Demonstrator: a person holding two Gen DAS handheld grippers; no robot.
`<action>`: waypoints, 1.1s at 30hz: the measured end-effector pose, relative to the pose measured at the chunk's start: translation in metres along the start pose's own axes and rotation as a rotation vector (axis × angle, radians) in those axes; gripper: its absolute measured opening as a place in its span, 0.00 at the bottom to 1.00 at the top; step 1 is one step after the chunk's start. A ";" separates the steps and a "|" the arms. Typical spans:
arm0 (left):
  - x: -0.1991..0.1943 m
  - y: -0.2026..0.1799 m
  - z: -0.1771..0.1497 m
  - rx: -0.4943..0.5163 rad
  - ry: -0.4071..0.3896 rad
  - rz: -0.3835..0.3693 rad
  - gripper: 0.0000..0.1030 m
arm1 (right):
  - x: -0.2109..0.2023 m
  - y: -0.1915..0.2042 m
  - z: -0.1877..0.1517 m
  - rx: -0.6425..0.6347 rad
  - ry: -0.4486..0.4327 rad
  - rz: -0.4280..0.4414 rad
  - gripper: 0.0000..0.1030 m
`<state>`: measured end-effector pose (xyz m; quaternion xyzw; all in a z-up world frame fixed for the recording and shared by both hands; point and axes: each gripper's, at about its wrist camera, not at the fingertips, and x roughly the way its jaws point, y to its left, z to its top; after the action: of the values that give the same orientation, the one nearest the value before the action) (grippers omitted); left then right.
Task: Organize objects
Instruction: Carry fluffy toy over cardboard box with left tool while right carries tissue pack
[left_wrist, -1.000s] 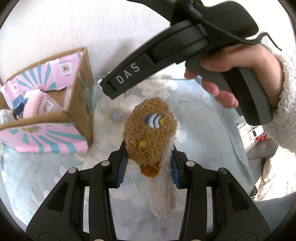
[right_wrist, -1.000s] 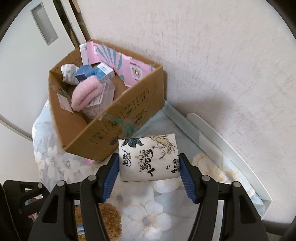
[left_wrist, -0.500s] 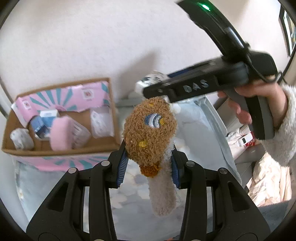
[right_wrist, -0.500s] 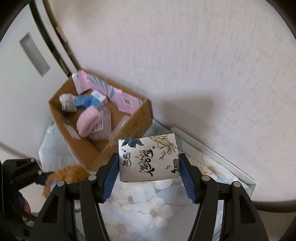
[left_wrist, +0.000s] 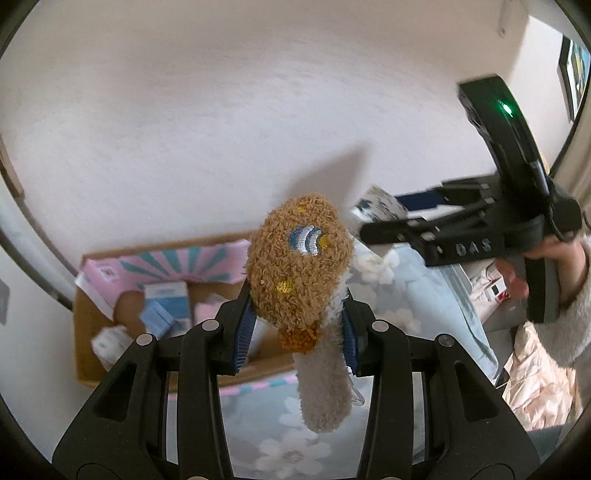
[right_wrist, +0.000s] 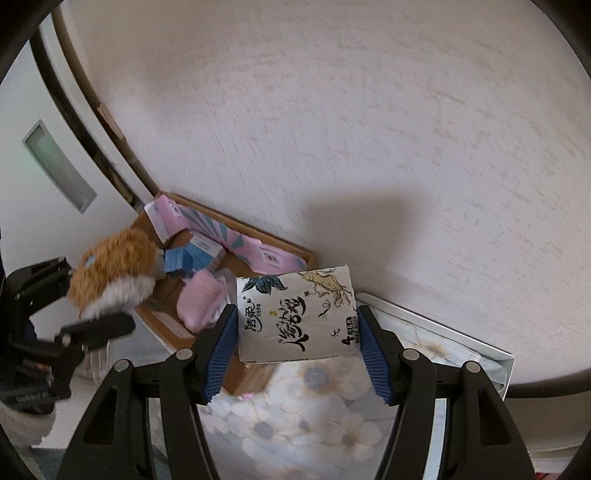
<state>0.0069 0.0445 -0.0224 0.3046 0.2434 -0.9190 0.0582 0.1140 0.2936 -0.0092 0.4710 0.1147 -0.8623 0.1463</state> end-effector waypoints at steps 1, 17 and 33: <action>-0.001 0.007 0.003 -0.002 -0.005 0.003 0.35 | 0.000 0.003 0.002 0.005 -0.003 -0.001 0.57; 0.017 0.128 0.026 -0.150 0.020 0.044 0.35 | 0.029 0.060 0.025 0.069 -0.019 -0.025 0.57; 0.067 0.170 0.003 -0.178 0.121 0.089 0.35 | 0.080 0.088 0.010 0.138 0.060 -0.096 0.57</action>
<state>-0.0054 -0.1029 -0.1295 0.3637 0.3134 -0.8702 0.1109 0.0968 0.1973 -0.0774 0.4993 0.0819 -0.8598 0.0685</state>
